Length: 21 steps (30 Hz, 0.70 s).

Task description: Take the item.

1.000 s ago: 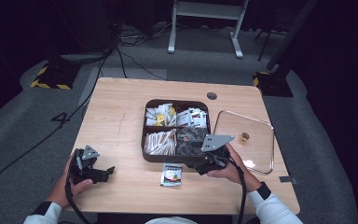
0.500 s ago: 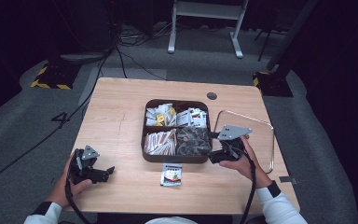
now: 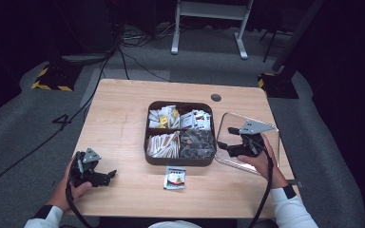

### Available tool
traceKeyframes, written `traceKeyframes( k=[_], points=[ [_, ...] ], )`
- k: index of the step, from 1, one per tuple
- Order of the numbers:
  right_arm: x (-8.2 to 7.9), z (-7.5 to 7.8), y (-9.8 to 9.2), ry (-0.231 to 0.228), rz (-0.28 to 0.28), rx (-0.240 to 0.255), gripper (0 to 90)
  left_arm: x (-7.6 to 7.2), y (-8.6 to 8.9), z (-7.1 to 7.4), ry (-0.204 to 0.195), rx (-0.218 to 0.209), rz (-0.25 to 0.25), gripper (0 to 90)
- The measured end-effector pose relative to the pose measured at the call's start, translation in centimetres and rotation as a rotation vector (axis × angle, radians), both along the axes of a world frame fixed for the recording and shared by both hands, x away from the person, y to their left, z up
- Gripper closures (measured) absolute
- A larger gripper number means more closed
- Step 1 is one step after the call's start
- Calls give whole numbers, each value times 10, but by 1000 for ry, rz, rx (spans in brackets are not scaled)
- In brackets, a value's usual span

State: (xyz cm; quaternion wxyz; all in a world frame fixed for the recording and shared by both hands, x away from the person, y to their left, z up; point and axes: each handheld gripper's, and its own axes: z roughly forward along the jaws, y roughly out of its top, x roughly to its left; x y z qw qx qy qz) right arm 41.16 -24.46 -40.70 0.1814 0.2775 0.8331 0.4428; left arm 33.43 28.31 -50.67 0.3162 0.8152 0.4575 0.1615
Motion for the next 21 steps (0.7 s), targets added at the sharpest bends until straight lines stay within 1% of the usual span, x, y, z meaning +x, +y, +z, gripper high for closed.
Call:
traceKeyframes(
  k=[3,7,12,15,17,21],
  points=[
    [4,-2,-10,6,-32,3,266,0,0,0,0,1,-1,2],
    [11,-7,-22,22,-83,-13,264,0,0,0,0,0,-1,2],
    [18,-15,-32,42,-125,-35,263,0,0,0,0,0,0,2],
    [22,-18,-39,45,-164,-41,263,0,0,0,0,1,0,2],
    [25,-20,-45,48,-189,-54,263,0,0,0,0,1,-2,2],
    [29,-26,-54,72,-223,-58,263,0,0,0,0,0,0,1]
  ],
)
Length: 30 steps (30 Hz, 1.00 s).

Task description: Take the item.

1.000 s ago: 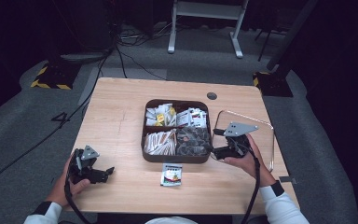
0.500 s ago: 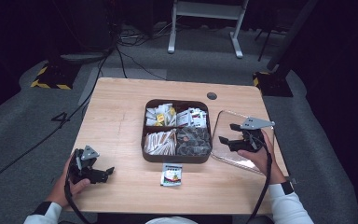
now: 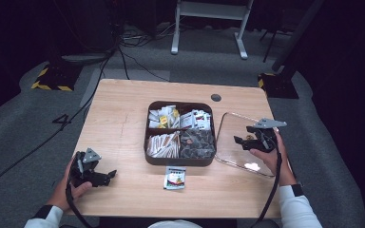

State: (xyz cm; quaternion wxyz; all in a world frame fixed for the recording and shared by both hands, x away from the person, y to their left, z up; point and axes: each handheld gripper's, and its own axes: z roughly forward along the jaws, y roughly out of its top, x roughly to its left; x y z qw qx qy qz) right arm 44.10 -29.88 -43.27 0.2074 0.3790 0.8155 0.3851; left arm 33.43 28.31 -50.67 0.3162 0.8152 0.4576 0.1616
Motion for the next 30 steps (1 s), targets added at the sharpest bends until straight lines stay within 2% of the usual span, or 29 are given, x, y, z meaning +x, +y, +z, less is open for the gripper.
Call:
traceKeyframes(
  k=[3,11,21,30],
  points=[
    [5,-7,-7,26,-33,-22,265,0,0,0,0,0,0,2],
    [16,-23,-25,83,-116,-44,276,0,0,0,0,0,0,2],
    [25,-41,-38,130,-168,-45,351,0,0,0,0,0,0,1],
    [29,-51,-43,157,-186,-36,421,0,0,0,0,0,0,2]
  ],
)
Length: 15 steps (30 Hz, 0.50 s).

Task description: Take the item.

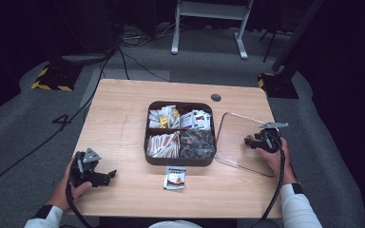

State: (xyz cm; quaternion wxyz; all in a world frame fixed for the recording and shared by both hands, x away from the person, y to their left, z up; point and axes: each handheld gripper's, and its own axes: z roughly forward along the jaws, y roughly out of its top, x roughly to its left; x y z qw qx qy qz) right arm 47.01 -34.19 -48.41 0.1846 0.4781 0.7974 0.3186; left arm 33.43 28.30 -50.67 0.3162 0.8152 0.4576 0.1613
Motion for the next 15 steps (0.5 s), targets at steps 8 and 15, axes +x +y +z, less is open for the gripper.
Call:
traceKeyframes(
  k=[8,15],
  points=[
    [-1,-4,5,-22,37,-18,554,0,0,0,0,0,0,1],
    [0,-4,6,-29,44,-7,589,0,0,0,0,0,-1,1]
  ],
)
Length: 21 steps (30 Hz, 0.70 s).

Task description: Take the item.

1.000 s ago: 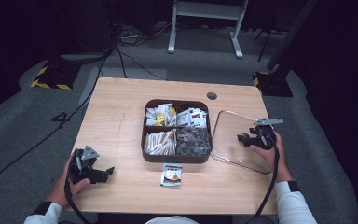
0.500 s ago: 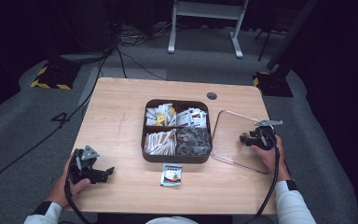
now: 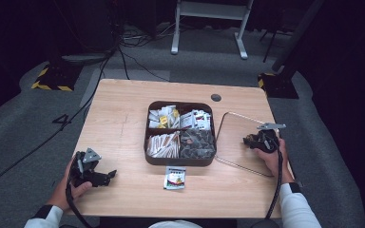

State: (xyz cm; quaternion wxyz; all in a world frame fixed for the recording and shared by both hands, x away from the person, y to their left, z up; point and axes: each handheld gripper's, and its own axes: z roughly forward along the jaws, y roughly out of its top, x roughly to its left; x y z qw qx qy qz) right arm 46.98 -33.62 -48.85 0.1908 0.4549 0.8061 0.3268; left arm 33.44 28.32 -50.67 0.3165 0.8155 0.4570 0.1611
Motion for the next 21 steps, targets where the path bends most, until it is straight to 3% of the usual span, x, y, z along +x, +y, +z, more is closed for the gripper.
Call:
traceKeyframes(
  k=[10,16,21],
  points=[
    [-1,2,0,2,9,-8,592,0,0,0,0,0,-1,1],
    [-2,6,-3,-8,9,7,592,0,0,0,3,-1,-1,1],
    [-3,10,-4,-26,7,-8,592,0,0,0,3,-1,-3,1]
  ],
)
